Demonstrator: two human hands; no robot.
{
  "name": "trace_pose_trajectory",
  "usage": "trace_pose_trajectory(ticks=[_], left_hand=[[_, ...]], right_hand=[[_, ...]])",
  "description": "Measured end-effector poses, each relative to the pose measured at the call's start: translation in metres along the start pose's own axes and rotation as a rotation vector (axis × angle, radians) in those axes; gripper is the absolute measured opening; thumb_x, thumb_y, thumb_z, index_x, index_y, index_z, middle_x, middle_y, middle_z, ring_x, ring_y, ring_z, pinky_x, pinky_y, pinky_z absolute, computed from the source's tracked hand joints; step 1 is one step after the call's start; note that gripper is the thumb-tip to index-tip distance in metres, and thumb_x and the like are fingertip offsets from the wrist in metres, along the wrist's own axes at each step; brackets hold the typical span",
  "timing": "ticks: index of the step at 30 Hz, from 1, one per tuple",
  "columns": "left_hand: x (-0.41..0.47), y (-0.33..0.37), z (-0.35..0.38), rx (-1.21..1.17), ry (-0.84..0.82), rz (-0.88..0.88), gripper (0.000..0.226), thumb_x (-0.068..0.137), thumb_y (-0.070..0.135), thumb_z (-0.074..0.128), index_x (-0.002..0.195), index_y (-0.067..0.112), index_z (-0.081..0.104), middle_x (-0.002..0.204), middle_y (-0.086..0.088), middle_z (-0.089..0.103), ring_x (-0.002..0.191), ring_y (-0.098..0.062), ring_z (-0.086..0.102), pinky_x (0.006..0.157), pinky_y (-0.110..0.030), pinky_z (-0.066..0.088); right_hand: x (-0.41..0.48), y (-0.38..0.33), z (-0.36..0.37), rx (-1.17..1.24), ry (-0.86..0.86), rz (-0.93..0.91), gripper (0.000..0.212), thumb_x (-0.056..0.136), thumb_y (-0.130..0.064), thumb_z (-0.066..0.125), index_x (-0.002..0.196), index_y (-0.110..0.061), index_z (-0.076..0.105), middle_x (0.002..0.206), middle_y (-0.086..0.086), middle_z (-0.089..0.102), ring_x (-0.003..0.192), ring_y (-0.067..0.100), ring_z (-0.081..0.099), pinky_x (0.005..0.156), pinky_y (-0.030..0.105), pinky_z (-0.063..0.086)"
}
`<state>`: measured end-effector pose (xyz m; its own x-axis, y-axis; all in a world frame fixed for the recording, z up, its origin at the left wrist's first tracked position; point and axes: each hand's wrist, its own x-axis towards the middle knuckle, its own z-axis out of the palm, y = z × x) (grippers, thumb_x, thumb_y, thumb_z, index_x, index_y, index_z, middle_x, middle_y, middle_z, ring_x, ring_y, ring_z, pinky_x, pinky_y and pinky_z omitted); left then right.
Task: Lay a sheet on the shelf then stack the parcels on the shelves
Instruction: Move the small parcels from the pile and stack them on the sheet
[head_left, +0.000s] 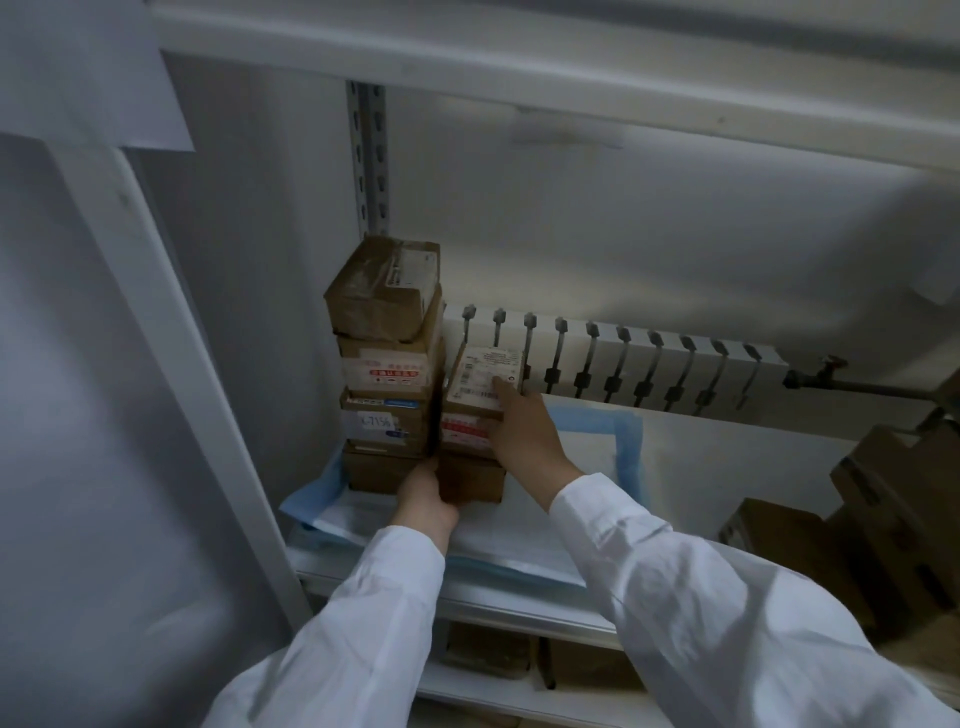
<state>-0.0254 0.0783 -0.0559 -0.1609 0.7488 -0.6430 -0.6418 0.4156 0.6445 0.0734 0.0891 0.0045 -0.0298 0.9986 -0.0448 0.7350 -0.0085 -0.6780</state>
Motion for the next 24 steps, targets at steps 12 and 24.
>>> trace_pose_trajectory(ticks=[12,24], left_hand=[[-0.025,0.005,0.009,-0.3,-0.176,-0.025,0.037,0.101,0.018,0.032,0.134,0.01,0.048,0.139,-0.018,0.047,0.133,-0.039,0.038,0.106,-0.055,0.029],[-0.047,-0.034,0.046,-0.222,-0.108,-0.071,0.038,0.091,0.045,0.04,0.117,0.02,0.053,0.118,-0.01,0.057,0.104,-0.028,0.054,0.101,-0.039,0.038]], right_hand=[[-0.01,0.01,-0.013,0.279,-0.053,-0.048,0.05,0.094,0.003,0.044,0.141,-0.013,0.042,0.146,0.01,0.043,0.132,0.025,0.044,0.105,0.03,0.04],[-0.037,0.058,-0.044,0.13,0.029,0.03,0.067,0.095,-0.03,0.054,0.151,-0.023,0.017,0.159,0.003,0.017,0.146,0.023,0.018,0.116,0.036,0.021]])
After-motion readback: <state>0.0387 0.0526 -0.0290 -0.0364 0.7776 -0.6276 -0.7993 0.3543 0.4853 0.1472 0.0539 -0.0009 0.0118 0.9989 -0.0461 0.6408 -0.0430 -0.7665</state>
